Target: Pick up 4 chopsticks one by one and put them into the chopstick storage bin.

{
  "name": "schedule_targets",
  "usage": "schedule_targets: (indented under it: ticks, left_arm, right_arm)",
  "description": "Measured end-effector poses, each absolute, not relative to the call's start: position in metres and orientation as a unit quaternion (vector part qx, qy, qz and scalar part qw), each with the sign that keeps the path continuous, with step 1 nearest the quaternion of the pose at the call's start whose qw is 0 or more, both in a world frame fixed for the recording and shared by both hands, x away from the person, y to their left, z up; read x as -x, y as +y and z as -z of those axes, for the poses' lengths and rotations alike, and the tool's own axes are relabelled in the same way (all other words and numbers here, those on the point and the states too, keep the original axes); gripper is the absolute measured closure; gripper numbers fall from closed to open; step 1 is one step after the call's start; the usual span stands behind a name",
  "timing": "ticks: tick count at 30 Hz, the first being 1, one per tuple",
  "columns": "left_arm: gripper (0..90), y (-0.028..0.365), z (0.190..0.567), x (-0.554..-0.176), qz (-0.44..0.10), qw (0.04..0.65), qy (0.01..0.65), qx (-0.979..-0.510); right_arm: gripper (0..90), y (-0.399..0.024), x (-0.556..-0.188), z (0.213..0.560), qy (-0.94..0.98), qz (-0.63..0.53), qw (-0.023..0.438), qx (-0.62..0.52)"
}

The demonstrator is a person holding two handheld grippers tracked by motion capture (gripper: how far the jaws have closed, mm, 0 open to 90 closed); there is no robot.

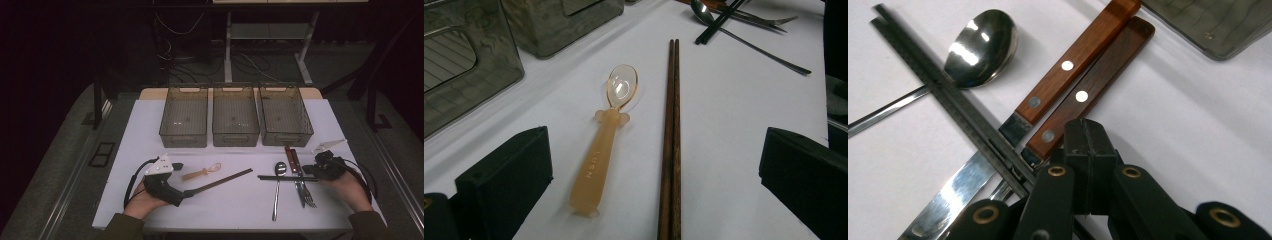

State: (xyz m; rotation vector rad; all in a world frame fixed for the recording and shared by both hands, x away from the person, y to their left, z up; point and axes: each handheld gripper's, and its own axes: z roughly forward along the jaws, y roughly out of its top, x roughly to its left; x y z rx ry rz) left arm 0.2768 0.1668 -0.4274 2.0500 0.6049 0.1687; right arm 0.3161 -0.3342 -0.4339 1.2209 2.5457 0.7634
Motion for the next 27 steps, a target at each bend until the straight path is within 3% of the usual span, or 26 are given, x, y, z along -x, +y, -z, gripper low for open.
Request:
schedule_targets:
  ticks: [27]
  left_arm:
    - [0.1,0.166,0.427,-0.276,-0.068,0.477,0.243,-0.842]
  right_arm:
    - [90.0,-0.34,-0.279,0.434,0.875,-0.259,0.095,-0.399]
